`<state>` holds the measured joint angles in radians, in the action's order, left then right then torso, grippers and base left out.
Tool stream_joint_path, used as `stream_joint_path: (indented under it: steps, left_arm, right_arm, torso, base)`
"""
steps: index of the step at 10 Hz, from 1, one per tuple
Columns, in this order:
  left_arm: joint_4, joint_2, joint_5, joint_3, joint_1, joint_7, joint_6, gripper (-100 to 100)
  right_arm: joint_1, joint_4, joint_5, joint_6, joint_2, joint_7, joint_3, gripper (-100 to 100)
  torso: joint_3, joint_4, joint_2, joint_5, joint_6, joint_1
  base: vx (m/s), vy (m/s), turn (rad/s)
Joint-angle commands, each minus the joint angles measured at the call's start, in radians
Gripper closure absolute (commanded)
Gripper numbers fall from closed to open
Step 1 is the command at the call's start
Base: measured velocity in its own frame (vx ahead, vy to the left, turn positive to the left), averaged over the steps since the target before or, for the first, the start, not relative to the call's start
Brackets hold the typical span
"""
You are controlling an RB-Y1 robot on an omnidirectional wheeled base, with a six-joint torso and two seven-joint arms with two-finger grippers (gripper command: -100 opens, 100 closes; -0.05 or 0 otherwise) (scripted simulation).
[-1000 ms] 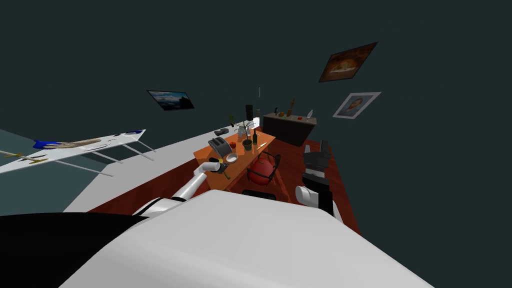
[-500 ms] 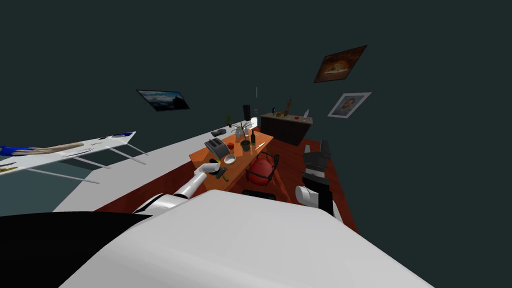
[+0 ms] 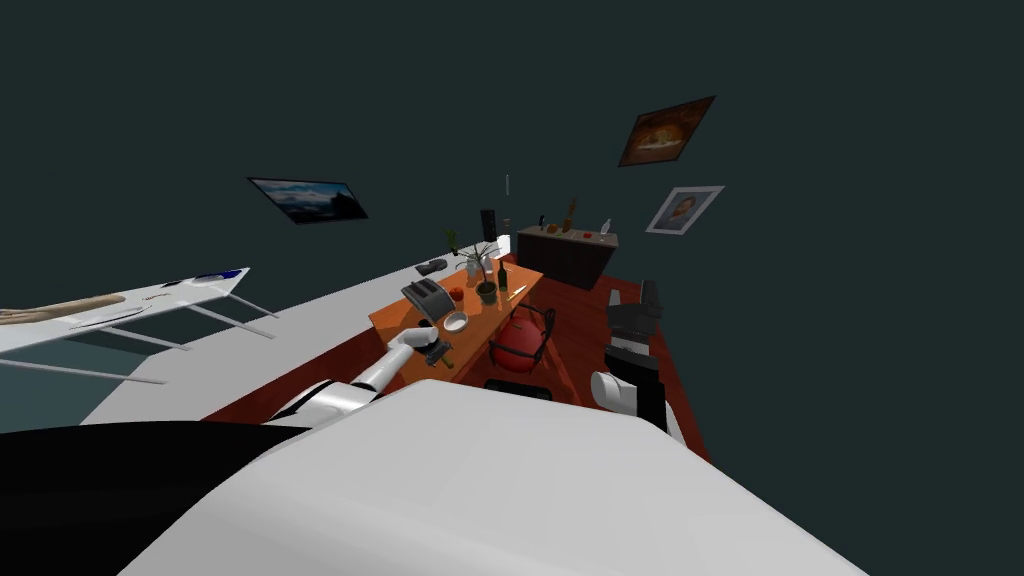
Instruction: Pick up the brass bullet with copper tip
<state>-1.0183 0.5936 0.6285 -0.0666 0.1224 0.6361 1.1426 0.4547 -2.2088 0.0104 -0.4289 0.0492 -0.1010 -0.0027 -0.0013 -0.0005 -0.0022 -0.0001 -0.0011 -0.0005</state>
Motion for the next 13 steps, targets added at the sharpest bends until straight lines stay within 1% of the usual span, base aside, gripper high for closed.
stream_joint_path:
  steps: [1, 2, 3, 4, 6, 7, 8, 12, 13]
  left_arm:
    - [0.029, 0.005, 0.011, -0.006, 0.010, 0.012, 0.031, -100]
    - [0.007, 0.005, 0.006, -0.003, 0.001, 0.004, 0.021, -100]
    - [0.007, 0.005, 0.007, -0.003, 0.001, 0.005, 0.027, 0]
    - [0.028, -0.015, -0.007, -0.008, -0.003, -0.001, -0.003, -100]
    - [0.054, -0.041, -0.024, -0.015, -0.008, -0.009, -0.039, -100]
    - [0.057, -0.031, -0.015, -0.011, 0.000, 0.000, -0.026, -100]
    - [0.062, -0.032, -0.015, -0.012, 0.002, 0.001, -0.032, 100]
    - [0.062, -0.032, -0.016, -0.012, 0.001, 0.001, -0.031, 100]
    - [0.062, -0.032, -0.015, -0.012, 0.001, 0.001, -0.031, 0]
  right_arm:
    - [0.000, 0.000, 0.000, 0.000, 0.000, 0.000, 0.000, 0]
    - [0.000, 0.000, 0.000, 0.000, 0.000, 0.000, 0.000, 0]
    - [0.000, 0.000, 0.000, 0.000, 0.000, 0.000, 0.000, 0]
    - [0.000, 0.000, 0.000, 0.000, 0.000, 0.000, 0.000, 0]
    - [0.000, 0.000, 0.000, 0.000, 0.000, 0.000, 0.000, 0]
    - [0.000, 0.000, 0.000, 0.000, 0.000, 0.000, 0.000, 0]
    - [0.000, 0.000, 0.000, 0.000, 0.000, 0.000, 0.000, 0]
    - [0.000, 0.000, 0.000, 0.000, 0.000, 0.000, 0.000, 0]
    - [0.000, 0.000, 0.000, 0.000, 0.000, 0.000, 0.000, 0]
  torso:
    - [0.000, 0.000, 0.000, 0.000, 0.000, 0.000]
    - [0.000, 0.000, 0.000, 0.000, 0.000, 0.000]
    - [0.000, 0.000, 0.001, 0.000, 0.000, 0.000]
    - [0.001, 0.000, 0.001, 0.000, 0.000, 0.000]
    - [0.001, 0.000, 0.001, 0.001, 0.000, 0.002]
    - [0.000, 0.000, 0.001, 0.001, 0.000, 0.004]
    - [0.001, 0.000, 0.001, 0.001, 0.000, 0.002]
    - [0.001, 0.000, 0.001, 0.001, 0.000, 0.000]
    - [0.000, 0.000, 0.001, 0.001, 0.000, 0.000]
  base:
    - [0.025, 0.001, -0.067]
    - [0.012, 0.001, -0.013]
    - [0.000, 0.000, 0.000]
    - [0.005, 0.026, -0.053]
    - [0.012, 0.056, -0.037]
    - [0.007, 0.032, -0.011]
    - [0.001, 0.006, 0.001]
    - [0.000, 0.000, 0.000]
    - [0.000, 0.000, 0.000]
